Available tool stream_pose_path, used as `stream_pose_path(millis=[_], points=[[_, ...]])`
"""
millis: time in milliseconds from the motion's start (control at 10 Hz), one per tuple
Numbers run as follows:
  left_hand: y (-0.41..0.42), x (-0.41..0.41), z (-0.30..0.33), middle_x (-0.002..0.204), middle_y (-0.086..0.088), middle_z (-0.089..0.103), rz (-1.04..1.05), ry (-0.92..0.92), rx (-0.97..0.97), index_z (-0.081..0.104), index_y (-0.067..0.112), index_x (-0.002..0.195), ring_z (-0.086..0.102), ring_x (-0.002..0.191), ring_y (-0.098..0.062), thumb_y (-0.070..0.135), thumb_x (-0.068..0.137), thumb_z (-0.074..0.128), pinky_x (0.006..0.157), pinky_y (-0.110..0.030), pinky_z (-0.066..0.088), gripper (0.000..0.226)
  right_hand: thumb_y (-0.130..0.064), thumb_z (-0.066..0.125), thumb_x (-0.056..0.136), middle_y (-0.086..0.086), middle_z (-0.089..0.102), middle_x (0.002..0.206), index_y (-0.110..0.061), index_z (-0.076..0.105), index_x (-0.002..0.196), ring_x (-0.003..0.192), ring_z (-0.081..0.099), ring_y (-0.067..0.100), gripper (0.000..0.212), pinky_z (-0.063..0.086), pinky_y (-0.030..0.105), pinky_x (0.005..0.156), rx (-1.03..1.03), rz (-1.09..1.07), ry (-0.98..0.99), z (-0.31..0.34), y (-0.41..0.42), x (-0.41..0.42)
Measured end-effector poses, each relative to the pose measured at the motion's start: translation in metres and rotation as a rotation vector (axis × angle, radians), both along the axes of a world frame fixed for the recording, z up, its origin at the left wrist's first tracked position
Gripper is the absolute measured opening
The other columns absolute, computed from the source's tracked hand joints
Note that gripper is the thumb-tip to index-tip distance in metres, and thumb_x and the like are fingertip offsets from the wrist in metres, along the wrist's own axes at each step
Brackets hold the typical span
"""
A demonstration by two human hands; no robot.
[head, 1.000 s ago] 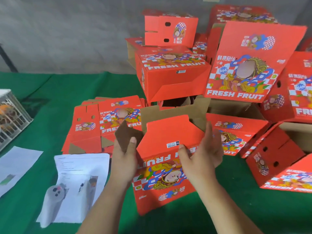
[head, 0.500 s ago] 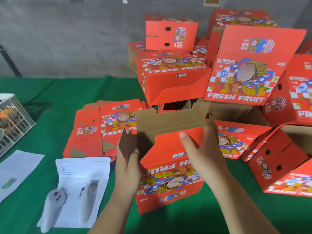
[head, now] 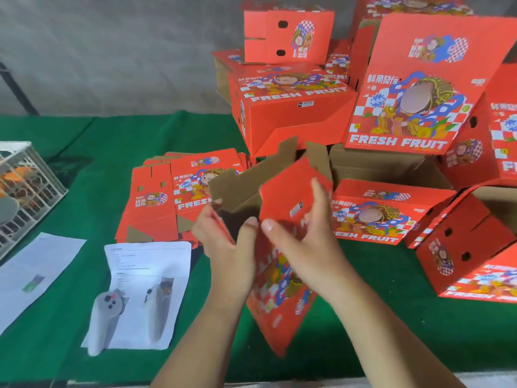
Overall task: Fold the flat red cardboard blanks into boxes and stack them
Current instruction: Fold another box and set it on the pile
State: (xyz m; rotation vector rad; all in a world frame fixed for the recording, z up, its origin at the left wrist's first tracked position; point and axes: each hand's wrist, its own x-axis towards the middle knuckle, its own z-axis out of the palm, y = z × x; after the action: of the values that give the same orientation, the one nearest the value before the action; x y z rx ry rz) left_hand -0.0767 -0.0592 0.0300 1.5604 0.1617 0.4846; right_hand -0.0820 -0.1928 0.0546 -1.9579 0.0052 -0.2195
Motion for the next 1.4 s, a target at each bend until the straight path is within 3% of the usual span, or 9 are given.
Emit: stream_pose_path(millis=[100, 200, 500, 600, 700, 900, 1100, 1200, 1400], points=[[-0.012, -0.006, 0.013, 0.121, 0.034, 0.033, -0.012, -0.128, 0.035, 0.038, 0.062, 0.108, 0.032, 0.123, 0.013, 0.066, 0.079, 0.056, 0.1, -0.014, 0.035, 0.034, -0.062, 0.053, 0.083, -0.014, 0.001, 0.172, -0.048, -0.001, 0.16, 0.156, -0.002, 0.0, 0.095, 0.014, 0.042, 0.128, -0.085, 0.107, -0.021, -0.015, 0.015, -0.014], [-0.012, -0.014, 0.012, 0.121, 0.008, 0.034, -0.035, -0.165, 0.165, 0.039, 0.044, 0.12, 0.028, 0.119, 0.01, 0.07, 0.085, 0.048, 0.095, -0.004, 0.028, 0.045, -0.046, 0.06, 0.081, -0.015, 0.026, 0.167, -0.048, 0.014, 0.158, 0.153, 0.024, 0.001, 0.09, 0.026, 0.045, 0.125, 0.128, 0.137, 0.012, -0.014, 0.004, -0.015], [0.003, 0.006, 0.014, 0.118, 0.031, 0.043, 0.246, 0.05, 0.157, 0.056, 0.051, 0.125, 0.049, 0.115, -0.003, 0.07, 0.087, 0.038, 0.096, -0.038, 0.036, 0.046, -0.005, 0.044, 0.084, -0.013, 0.075, 0.115, -0.028, 0.063, 0.132, 0.108, 0.066, 0.003, 0.057, 0.049, 0.018, 0.091, 0.287, -0.083, -0.309, 0.021, -0.022, -0.008], [0.012, 0.02, 0.006, 0.123, 0.019, 0.058, -0.031, 0.197, -0.203, 0.05, 0.043, 0.136, 0.062, 0.112, -0.005, 0.066, 0.088, 0.041, 0.095, -0.035, 0.046, 0.054, -0.004, 0.042, 0.085, -0.018, 0.075, 0.097, -0.03, 0.067, 0.122, 0.087, 0.062, 0.001, 0.052, 0.048, 0.014, 0.076, 0.389, -0.127, -0.318, 0.024, -0.027, -0.011], [0.01, 0.029, 0.002, 0.118, 0.015, 0.072, -0.258, 0.338, -0.157, 0.068, 0.038, 0.122, 0.069, 0.108, -0.012, 0.062, 0.091, 0.045, 0.109, -0.045, 0.044, 0.045, -0.016, 0.047, 0.089, -0.019, 0.075, 0.095, -0.04, 0.072, 0.112, 0.088, 0.065, 0.001, 0.041, 0.051, 0.02, 0.079, 0.424, -0.151, -0.295, 0.026, -0.029, -0.013], [-0.002, 0.037, -0.011, 0.091, 0.018, 0.077, -0.364, 0.437, -0.104, 0.07, 0.034, 0.112, 0.073, 0.106, -0.019, 0.035, 0.105, 0.058, 0.083, -0.031, 0.047, 0.014, 0.005, 0.048, 0.095, -0.012, 0.074, 0.084, -0.039, 0.08, 0.089, 0.079, 0.064, 0.008, 0.055, 0.046, 0.029, 0.078, 0.515, -0.317, -0.272, 0.034, -0.076, -0.007], [0.009, 0.054, -0.016, 0.154, 0.006, 0.048, -0.216, 0.45, -0.118, 0.043, 0.031, 0.153, 0.049, 0.135, -0.016, 0.042, 0.105, 0.055, 0.108, -0.036, 0.036, 0.051, -0.005, 0.045, 0.106, -0.026, 0.066, 0.062, -0.031, 0.064, 0.087, 0.061, 0.063, -0.009, 0.037, 0.047, 0.007, 0.064, 0.528, -0.404, -0.11, 0.041, -0.158, -0.007], [0.018, 0.065, -0.016, 0.161, 0.009, 0.039, -0.187, 0.431, -0.161, 0.031, 0.037, 0.16, 0.043, 0.14, -0.015, 0.051, 0.105, 0.051, 0.101, -0.036, 0.029, 0.061, -0.013, 0.04, 0.108, -0.009, 0.071, 0.091, -0.017, 0.073, 0.117, 0.085, 0.065, 0.005, 0.034, 0.052, 0.019, 0.083, 0.593, -0.472, -0.043, 0.028, -0.189, -0.004], [0.027, 0.076, -0.027, 0.16, 0.013, 0.043, -0.281, 0.405, -0.098, 0.041, 0.037, 0.157, 0.041, 0.145, -0.015, 0.073, 0.099, 0.039, 0.105, -0.038, 0.027, 0.069, -0.016, 0.032, 0.11, -0.025, 0.074, 0.075, -0.027, 0.082, 0.079, 0.076, 0.069, -0.01, 0.06, 0.054, 0.018, 0.079, 0.632, -0.482, -0.023, 0.022, -0.227, -0.009]])
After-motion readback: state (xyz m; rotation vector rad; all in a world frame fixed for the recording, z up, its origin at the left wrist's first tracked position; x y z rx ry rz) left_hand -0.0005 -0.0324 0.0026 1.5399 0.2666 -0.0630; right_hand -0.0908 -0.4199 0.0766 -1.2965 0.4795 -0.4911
